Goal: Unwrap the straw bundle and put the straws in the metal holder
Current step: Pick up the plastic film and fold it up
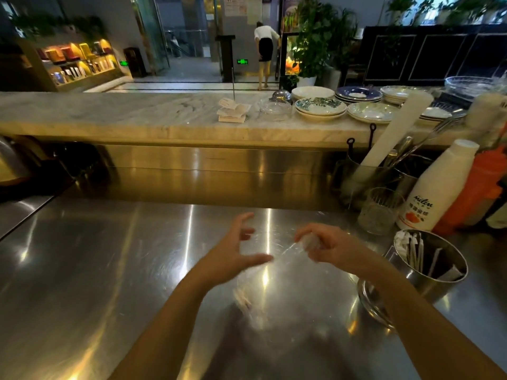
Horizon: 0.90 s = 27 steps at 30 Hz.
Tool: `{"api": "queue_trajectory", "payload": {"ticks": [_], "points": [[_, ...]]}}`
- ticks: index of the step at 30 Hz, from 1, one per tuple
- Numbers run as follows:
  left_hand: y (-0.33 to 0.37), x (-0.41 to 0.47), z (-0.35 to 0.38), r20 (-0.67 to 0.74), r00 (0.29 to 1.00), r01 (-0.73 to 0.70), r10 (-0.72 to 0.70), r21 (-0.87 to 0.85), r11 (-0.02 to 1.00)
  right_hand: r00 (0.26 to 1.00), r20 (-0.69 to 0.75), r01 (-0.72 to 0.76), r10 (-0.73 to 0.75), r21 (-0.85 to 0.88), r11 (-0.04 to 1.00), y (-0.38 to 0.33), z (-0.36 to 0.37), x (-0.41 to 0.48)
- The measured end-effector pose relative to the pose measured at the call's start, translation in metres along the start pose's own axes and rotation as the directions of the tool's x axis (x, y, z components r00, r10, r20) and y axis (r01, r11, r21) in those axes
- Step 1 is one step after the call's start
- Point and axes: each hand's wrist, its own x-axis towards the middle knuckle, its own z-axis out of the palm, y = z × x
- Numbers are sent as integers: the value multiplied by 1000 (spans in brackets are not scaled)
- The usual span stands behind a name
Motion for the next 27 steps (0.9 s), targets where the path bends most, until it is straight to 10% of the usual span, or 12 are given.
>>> {"api": "queue_trajectory", "payload": {"ticks": [4,17,27], "points": [[9,1,34,246,969,-6,-17,91,996,985,148,111,-89,-148,983,-26,5,9],[-13,0,24,-110,994,-71,8,-578,813,983,-129,-46,131,515,856,18,6,-20],[-17,4,29,-147,984,-23,-105,-681,732,981,-90,-88,171,578,811,36,43,-21]]}}
